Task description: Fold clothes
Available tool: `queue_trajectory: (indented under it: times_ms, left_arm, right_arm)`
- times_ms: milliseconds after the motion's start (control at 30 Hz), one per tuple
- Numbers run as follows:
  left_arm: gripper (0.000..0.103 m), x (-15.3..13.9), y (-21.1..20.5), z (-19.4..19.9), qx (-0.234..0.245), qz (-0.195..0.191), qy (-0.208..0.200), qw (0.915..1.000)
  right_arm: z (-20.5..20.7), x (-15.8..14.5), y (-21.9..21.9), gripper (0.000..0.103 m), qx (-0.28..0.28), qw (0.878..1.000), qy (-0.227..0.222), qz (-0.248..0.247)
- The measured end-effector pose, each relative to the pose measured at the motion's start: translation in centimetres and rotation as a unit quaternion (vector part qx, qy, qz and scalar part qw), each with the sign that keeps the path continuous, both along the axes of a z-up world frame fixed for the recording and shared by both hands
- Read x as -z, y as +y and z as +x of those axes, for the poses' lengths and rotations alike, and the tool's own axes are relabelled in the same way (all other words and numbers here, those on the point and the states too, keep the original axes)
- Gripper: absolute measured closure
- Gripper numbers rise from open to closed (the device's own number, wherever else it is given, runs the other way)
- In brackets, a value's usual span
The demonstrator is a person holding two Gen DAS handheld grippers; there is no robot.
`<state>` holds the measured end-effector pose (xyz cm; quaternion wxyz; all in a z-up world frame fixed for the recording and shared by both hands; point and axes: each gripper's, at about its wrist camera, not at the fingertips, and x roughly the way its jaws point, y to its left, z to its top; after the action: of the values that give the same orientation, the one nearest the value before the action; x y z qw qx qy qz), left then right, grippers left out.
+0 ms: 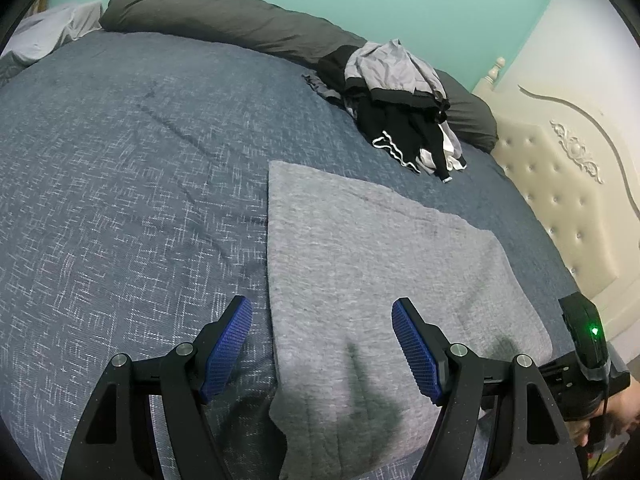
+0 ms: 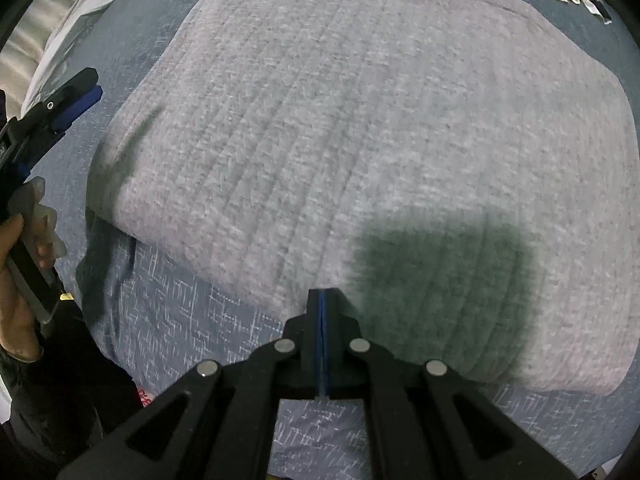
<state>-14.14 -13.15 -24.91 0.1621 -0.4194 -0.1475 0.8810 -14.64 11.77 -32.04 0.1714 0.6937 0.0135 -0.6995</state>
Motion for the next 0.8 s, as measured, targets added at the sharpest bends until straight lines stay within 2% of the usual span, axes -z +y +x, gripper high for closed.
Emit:
queue_trajectory:
  times_ms: [200,333,433,533,800]
  left_arm:
    - [0.027,-0.1,-0.5,-0.2,-0.004,0.003,0.001,1.0000]
    - [0.027,-0.1,-0.4,-0.2,-0.001,0.002,0.001,1.0000]
    - [0.027,-0.1,-0.4,-0.3,-0.002,0.003,0.000,1.0000]
    - [0.027,-0.2,-0.5,-0.3,-0.003,0.003,0.001,1.0000]
    - [0.027,-0.3,-0.5,-0.3,-0.008,0.008,0.002,0.9999]
  right_arm:
    - [-0.8,-0.1,-0.7,0.103,-0.005,1.000,-0.009,0.006]
    - [-3.3,-0.1,-1.3,0.103,0.017,1.000,0.013,0.012]
    - [-4.2,0.4,-2.0,0.103,0.024,0.999,0.013,0.020]
    - [-3.3,0.4,-2.8,0.103,0.001,0.999,0.012,0.031]
    - [-0.1,0.8,-2.9,0.103,-0.015,0.999,-0.028,0.016]
